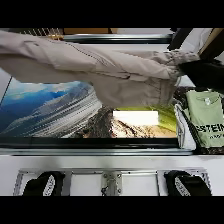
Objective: Fold the clothes and pants, and hang the long-sleeved shirts on hangers.
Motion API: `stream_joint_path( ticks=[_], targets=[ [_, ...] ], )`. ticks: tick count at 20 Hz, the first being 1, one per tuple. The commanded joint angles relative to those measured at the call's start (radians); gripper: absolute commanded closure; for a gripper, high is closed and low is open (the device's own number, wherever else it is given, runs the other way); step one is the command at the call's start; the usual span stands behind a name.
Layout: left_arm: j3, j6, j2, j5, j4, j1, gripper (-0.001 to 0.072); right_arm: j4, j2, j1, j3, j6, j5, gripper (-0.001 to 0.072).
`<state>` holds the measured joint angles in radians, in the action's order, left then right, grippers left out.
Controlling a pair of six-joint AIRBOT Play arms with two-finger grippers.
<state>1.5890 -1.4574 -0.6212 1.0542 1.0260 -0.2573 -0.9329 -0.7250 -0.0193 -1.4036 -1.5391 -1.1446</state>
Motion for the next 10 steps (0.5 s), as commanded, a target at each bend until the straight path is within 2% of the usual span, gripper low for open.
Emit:
stream_joint_path(
  ticks=[1, 3, 6, 8, 10],
  targets=[
    [0.146, -0.027, 0.081, -0.012, 0.002, -0.004, 0.0700, -0.019, 0.160, 0.001, -0.044, -0.188, -0.094, 0.0684],
    [0.195, -0.035, 0.043, 0.000, 0.001, -0.004, 0.0700, -0.034, 0.183, 0.001, -0.044, -0.292, -0.160, 0.0684],
    [0.224, -0.035, -0.095, 0.045, -0.010, -0.003, 0.0700, -0.032, 0.133, 0.001, -0.036, -0.407, -0.353, 0.0684],
    [0.224, -0.035, -0.235, 0.054, -0.034, -0.003, 0.0700, -0.034, 0.055, 0.003, 0.000, -0.427, -0.441, 0.0684],
    [0.225, -0.035, -0.408, 0.048, -0.086, 0.007, 0.0700, -0.072, -0.046, 0.019, 0.060, -0.413, -0.447, 0.0684]
  ],
)
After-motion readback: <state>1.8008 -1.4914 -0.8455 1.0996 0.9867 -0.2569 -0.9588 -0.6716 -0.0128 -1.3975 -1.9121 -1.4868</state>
